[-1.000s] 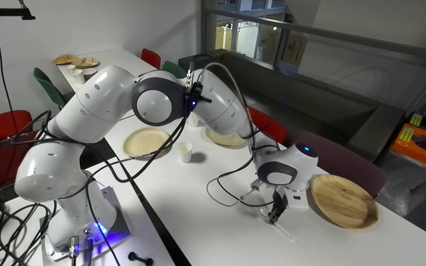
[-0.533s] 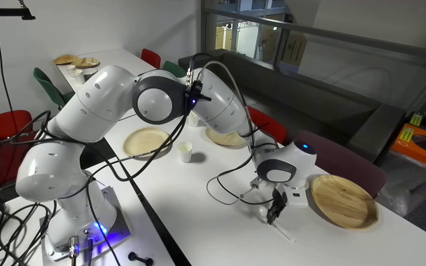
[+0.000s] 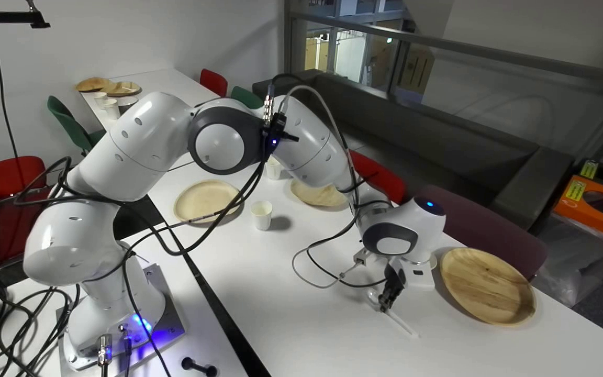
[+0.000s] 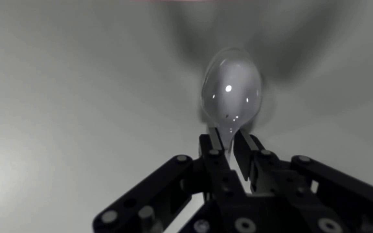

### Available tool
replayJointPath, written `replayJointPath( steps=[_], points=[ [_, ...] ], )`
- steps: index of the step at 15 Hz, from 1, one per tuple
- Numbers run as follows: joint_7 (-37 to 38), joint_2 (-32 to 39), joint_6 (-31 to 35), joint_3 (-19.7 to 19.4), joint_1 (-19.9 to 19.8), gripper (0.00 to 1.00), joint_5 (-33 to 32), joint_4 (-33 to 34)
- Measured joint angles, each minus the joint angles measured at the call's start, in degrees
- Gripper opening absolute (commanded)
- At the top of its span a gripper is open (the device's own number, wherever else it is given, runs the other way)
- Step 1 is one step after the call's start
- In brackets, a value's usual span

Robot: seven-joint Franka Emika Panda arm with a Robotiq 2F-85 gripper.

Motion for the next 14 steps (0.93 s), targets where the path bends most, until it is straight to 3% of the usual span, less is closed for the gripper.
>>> replayJointPath(
  steps=[3,4,6,12,14],
  points=[
    [0.0,0.0,0.0,0.0,0.2,0.63,0.0,0.0],
    [0.0,0.0,0.0,0.0,0.3,0.55,0.0,0.0],
    [0.0,0.0,0.0,0.0,0.5,0.50,0.0,0.0],
    [0.0,0.0,0.1,0.0,1.0,0.38,0.0,0.0],
    [0.0,0.0,0.1,0.0,1.2,0.38,0.0,0.0]
  ],
)
